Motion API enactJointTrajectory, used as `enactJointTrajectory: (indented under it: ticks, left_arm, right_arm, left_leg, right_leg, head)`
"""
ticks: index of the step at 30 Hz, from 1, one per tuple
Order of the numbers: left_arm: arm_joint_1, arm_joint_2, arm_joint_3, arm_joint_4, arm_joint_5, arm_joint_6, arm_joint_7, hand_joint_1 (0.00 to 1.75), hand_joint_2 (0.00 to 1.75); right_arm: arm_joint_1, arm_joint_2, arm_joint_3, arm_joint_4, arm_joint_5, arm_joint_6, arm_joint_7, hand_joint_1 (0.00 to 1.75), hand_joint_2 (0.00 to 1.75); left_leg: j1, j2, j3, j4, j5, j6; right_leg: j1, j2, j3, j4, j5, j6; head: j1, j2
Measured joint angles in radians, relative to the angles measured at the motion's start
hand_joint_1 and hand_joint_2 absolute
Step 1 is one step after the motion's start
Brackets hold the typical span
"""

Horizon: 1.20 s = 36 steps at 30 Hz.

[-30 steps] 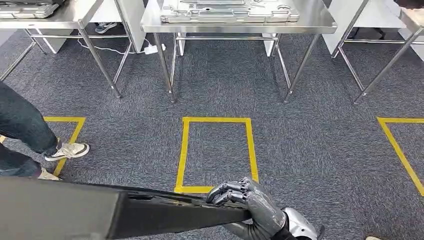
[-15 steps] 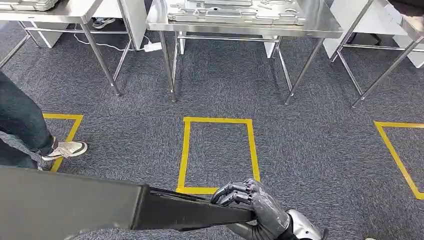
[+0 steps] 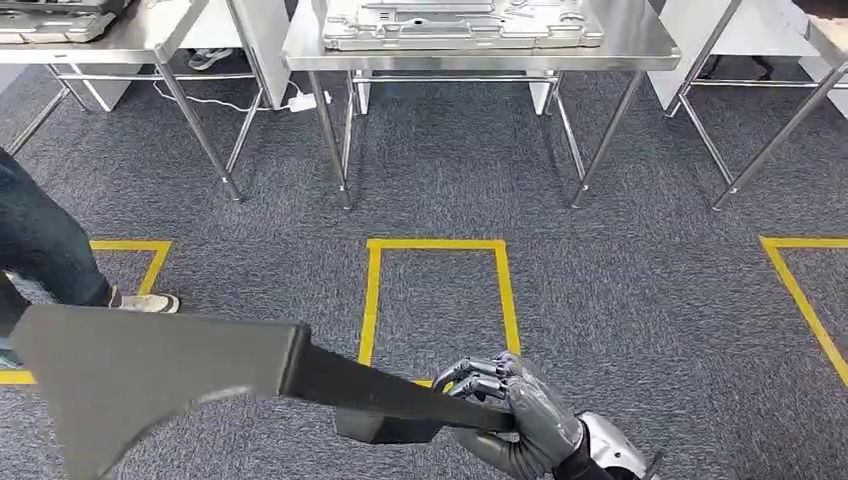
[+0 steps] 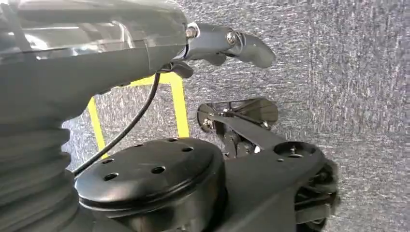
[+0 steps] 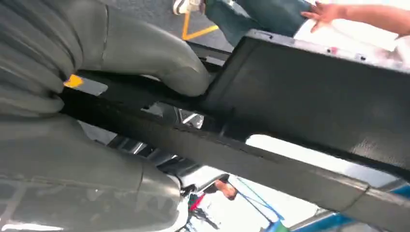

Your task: Take the parts from the cabinet and place them on the table.

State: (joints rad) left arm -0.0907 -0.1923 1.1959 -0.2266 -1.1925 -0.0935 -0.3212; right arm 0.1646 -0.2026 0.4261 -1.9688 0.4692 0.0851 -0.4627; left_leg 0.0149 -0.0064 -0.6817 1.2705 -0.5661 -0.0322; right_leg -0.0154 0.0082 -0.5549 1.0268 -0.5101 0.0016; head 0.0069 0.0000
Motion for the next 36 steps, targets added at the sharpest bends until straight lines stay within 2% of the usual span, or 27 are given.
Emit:
enactJointTrajectory:
  ticks: [2, 3, 4, 6, 8, 9, 11, 12, 13, 14, 15, 17, 18, 19, 21, 22, 23, 24, 25, 27, 28, 29, 30, 32, 33, 34, 36]
  left_arm:
    - [0.000, 0.002, -0.003, 0.000, -0.001, 0.000, -0.001, 0.00, 1.75]
    - [0.000, 0.001, -0.004, 0.001, -0.001, -0.001, -0.001, 0.00, 1.75]
    - [-0.001, 0.001, -0.004, 0.001, -0.001, -0.001, -0.002, 0.00, 1.75]
    - [0.002, 0.001, -0.004, 0.001, -0.001, 0.000, -0.002, 0.00, 1.75]
    - [0.000, 0.002, -0.005, 0.001, -0.001, 0.000, -0.003, 0.00, 1.75]
    - [-0.001, 0.002, -0.005, 0.001, -0.001, 0.000, -0.004, 0.00, 1.75]
    - [-0.001, 0.002, -0.005, 0.001, -0.001, 0.000, -0.003, 0.00, 1.75]
    - [-0.001, 0.003, -0.005, 0.001, -0.002, 0.000, -0.003, 0.00, 1.75]
    - [-0.001, 0.003, -0.005, 0.001, -0.002, 0.000, -0.003, 0.00, 1.75]
    - [-0.001, 0.003, -0.005, 0.001, -0.002, 0.000, -0.003, 0.00, 1.75]
    - [-0.001, 0.003, -0.005, 0.001, -0.002, 0.000, -0.003, 0.00, 1.75]
    - [-0.001, 0.003, -0.005, 0.001, -0.002, 0.000, -0.004, 0.00, 1.75]
    - [-0.001, 0.003, -0.005, 0.001, -0.002, 0.000, -0.004, 0.00, 1.75]
    - [-0.002, 0.003, -0.005, 0.001, -0.003, 0.000, -0.004, 0.00, 1.75]
    - [-0.001, 0.003, -0.005, 0.001, -0.003, 0.000, -0.004, 0.00, 1.75]
    - [-0.002, 0.003, -0.005, 0.001, -0.004, 0.000, -0.004, 0.00, 1.75]
    - [-0.002, 0.003, -0.006, 0.001, -0.004, 0.000, -0.004, 0.00, 1.75]
    - [-0.002, 0.003, -0.006, 0.001, -0.005, 0.000, -0.004, 0.00, 1.75]
    - [-0.002, 0.003, -0.006, 0.001, -0.005, 0.000, -0.004, 0.00, 1.75]
    - [0.001, 0.003, -0.006, 0.001, -0.005, 0.000, -0.004, 0.00, 1.75]
    - [0.002, 0.003, -0.006, 0.001, -0.005, 0.000, -0.004, 0.00, 1.75]
    - [0.003, 0.003, -0.006, 0.001, -0.006, 0.000, -0.004, 0.00, 1.75]
    - [0.003, 0.003, -0.006, 0.001, -0.006, 0.000, -0.004, 0.00, 1.75]
    - [0.003, 0.004, -0.008, 0.001, -0.007, 0.000, -0.004, 0.00, 1.75]
    - [0.003, 0.004, -0.008, 0.001, -0.007, 0.000, -0.004, 0.00, 1.75]
    - [0.001, 0.004, -0.009, 0.001, -0.008, 0.000, -0.005, 0.00, 1.75]
    - [0.003, 0.004, -0.010, 0.001, -0.010, 0.000, -0.006, 0.00, 1.75]
  right_arm:
    - [0.000, 0.001, 0.000, 0.010, 0.001, -0.003, -0.004, 1.75, 1.75]
    - [-0.001, 0.001, -0.001, 0.012, 0.000, -0.005, -0.009, 1.75, 1.75]
    - [-0.001, 0.001, -0.001, 0.012, 0.000, -0.006, -0.012, 1.75, 1.75]
    - [-0.005, 0.001, -0.003, 0.012, -0.003, -0.006, -0.020, 1.75, 1.75]
    - [-0.016, 0.001, -0.005, 0.006, -0.004, -0.005, -0.022, 1.75, 1.75]
    - [-0.022, 0.001, -0.007, -0.002, -0.006, -0.005, -0.022, 1.75, 1.75]
    - [-0.029, 0.001, -0.010, -0.009, -0.009, -0.005, -0.023, 1.75, 1.75]
    - [-0.028, 0.001, -0.011, -0.009, -0.010, -0.005, -0.023, 1.75, 1.75]
    - [-0.026, 0.001, -0.014, -0.009, -0.011, -0.004, -0.022, 1.75, 1.75]
    - [-0.024, 0.001, -0.018, -0.009, -0.013, -0.004, -0.022, 1.75, 1.75]
    - [-0.025, 0.001, -0.021, -0.010, -0.014, -0.004, -0.023, 1.75, 1.75]
    - [-0.024, 0.001, -0.024, -0.011, -0.017, -0.005, -0.024, 1.75, 1.75]
    - [-0.024, 0.001, -0.025, -0.011, -0.018, -0.005, -0.027, 1.75, 1.75]
    - [-0.024, 0.001, -0.026, -0.013, -0.019, -0.005, -0.031, 1.75, 1.75]
    - [-0.015, 0.001, -0.028, -0.015, -0.020, -0.006, -0.033, 1.75, 1.75]
    - [-0.012, 0.001, -0.030, -0.016, -0.020, -0.006, -0.033, 1.75, 1.75]
    - [-0.010, 0.002, -0.031, -0.019, -0.020, -0.006, -0.034, 1.75, 1.75]
    - [-0.009, 0.002, -0.032, -0.022, -0.021, -0.008, -0.035, 1.75, 1.75]
    - [-0.009, 0.002, -0.032, -0.022, -0.021, -0.010, -0.037, 1.75, 1.75]
    - [-0.003, 0.003, -0.032, -0.022, -0.021, -0.013, -0.037, 1.75, 1.75]
    - [0.002, 0.003, -0.033, -0.022, -0.021, -0.014, -0.037, 1.75, 1.75]
    - [0.006, 0.003, -0.033, -0.022, -0.021, -0.015, -0.038, 1.75, 1.75]
    - [0.008, 0.003, -0.033, -0.023, -0.021, -0.015, -0.039, 1.75, 1.75]
    - [0.013, 0.003, -0.034, -0.025, -0.021, -0.015, -0.040, 1.75, 1.75]
    - [0.014, 0.003, -0.034, -0.026, -0.021, -0.016, -0.040, 1.75, 1.75]
    - [0.014, 0.003, -0.035, -0.028, -0.021, -0.017, -0.040, 1.75, 1.75]
    - [0.016, 0.003, -0.037, -0.030, -0.022, -0.018, -0.041, 1.75, 1.75]
  left_leg:
    - [0.006, 0.000, 0.074, -0.172, 0.087, -0.003]
    - [0.004, -0.002, 0.085, -0.196, 0.069, -0.006]
    - [0.004, -0.004, 0.081, -0.196, 0.068, 0.004]
    - [-0.002, -0.005, 0.079, -0.198, 0.066, 0.015]
    - [0.005, -0.003, 0.083, -0.203, 0.067, 0.027]
    - [0.005, -0.002, 0.084, -0.203, 0.066, 0.032]
    - [0.004, 0.001, 0.084, -0.203, 0.063, 0.037]
    - [0.004, 0.002, 0.084, -0.203, 0.062, 0.039]
    - [0.004, 0.002, 0.085, -0.203, 0.061, 0.040]
    - [0.004, 0.001, 0.088, -0.203, 0.059, 0.042]
    - [0.004, -0.001, 0.092, -0.203, 0.057, 0.041]
    - [0.004, -0.003, 0.102, -0.203, 0.051, 0.038]
    - [0.002, -0.003, 0.103, -0.203, 0.049, 0.034]
    - [-0.002, -0.004, 0.100, -0.202, 0.046, 0.028]
    - [0.000, -0.003, 0.105, -0.212, 0.048, 0.018]
    - [-0.001, -0.003, 0.109, -0.217, 0.049, 0.011]
    - [-0.001, -0.002, 0.113, -0.212, 0.044, 0.006]
    - [-0.003, -0.001, 0.106, -0.189, 0.031, 0.004]
    - [-0.003, -0.001, 0.079, -0.128, -0.003, 0.005]
    - [-0.003, -0.001, 0.001, 0.033, -0.070, 0.003]
    - [-0.002, -0.001, -0.029, 0.089, -0.081, 0.002]
    - [-0.002, -0.001, -0.035, 0.089, -0.063, 0.002]
    - [-0.001, -0.001, -0.018, 0.044, -0.027, 0.003]
    - [0.000, -0.001, 0.056, -0.125, 0.064, 0.004]
    - [0.002, -0.002, 0.083, -0.186, 0.077, 0.006]
    - [-0.001, -0.003, 0.089, -0.205, 0.064, 0.009]
    - [-0.004, -0.004, 0.084, -0.202, 0.061, 0.022]
  right_leg:
    - [-0.003, 0.001, 0.012, 0.006, -0.012, 0.010]
    - [0.005, 0.001, 0.008, 0.014, -0.020, 0.018]
    - [0.006, 0.001, 0.006, 0.013, -0.019, 0.021]
    - [0.003, 0.001, 0.009, 0.005, -0.017, 0.024]
    - [0.001, 0.000, 0.009, 0.014, -0.027, 0.029]
    - [0.001, -0.001, -0.010, 0.052, -0.051, 0.031]
    - [0.001, -0.001, -0.090, 0.201, -0.118, 0.032]
    - [0.001, -0.001, -0.129, 0.271, -0.137, 0.032]
    - [0.001, -0.001, -0.154, 0.307, -0.137, 0.032]
    - [0.001, -0.001, -0.156, 0.296, -0.112, 0.032]
    - [0.001, -0.001, -0.136, 0.241, -0.069, 0.031]
    - [0.003, -0.001, -0.064, 0.073, 0.027, 0.025]
    - [0.006, -0.002, -0.046, 0.036, 0.020, 0.023]
    - [0.011, -0.001, -0.041, 0.014, 0.014, 0.023]
    - [0.013, 0.000, -0.042, 0.018, 0.011, 0.019]
    - [0.012, 0.001, -0.039, 0.013, 0.012, 0.016]
    - [0.001, 0.000, -0.031, 0.003, 0.016, 0.011]
    - [0.001, 0.000, -0.024, 0.001, 0.013, 0.007]
    - [0.001, -0.002, -0.019, 0.001, 0.010, 0.001]
    - [0.003, -0.002, -0.012, 0.001, 0.004, -0.006]
    - [0.003, -0.002, -0.008, 0.002, 0.001, -0.007]
    - [0.003, -0.001, -0.002, 0.002, -0.004, -0.007]
    - [0.002, 0.000, 0.004, 0.002, -0.008, -0.005]
    - [0.001, 0.002, 0.022, 0.003, -0.020, 0.002]
    - [0.001, 0.002, 0.026, 0.004, -0.027, 0.008]
    - [0.010, 0.003, 0.025, 0.010, -0.035, 0.016]
    - [0.009, 0.004, 0.031, 0.007, -0.028, 0.025]
  head:
    - [0.000, 0.000]
    - [0.000, 0.000]
    - [0.002, 0.000]
    - [0.002, 0.000]
    - [0.002, 0.000]
    - [0.002, 0.000]
    - [0.002, 0.000]
    - [0.002, 0.000]
    - [0.002, 0.000]
    - [0.002, 0.000]
    - [0.002, 0.000]
    - [0.002, 0.000]
    - [0.002, 0.000]
    - [0.003, 0.000]
    - [0.002, 0.000]
    - [0.002, 0.000]
    - [0.002, 0.000]
    - [0.002, 0.000]
    - [0.002, 0.000]
    - [0.002, 0.000]
    - [0.002, 0.000]
    - [0.002, 0.000]
    - [0.002, 0.000]
    - [0.002, 0.000]
    - [0.002, 0.000]
    - [0.002, 0.000]
    - [0.002, 0.000]
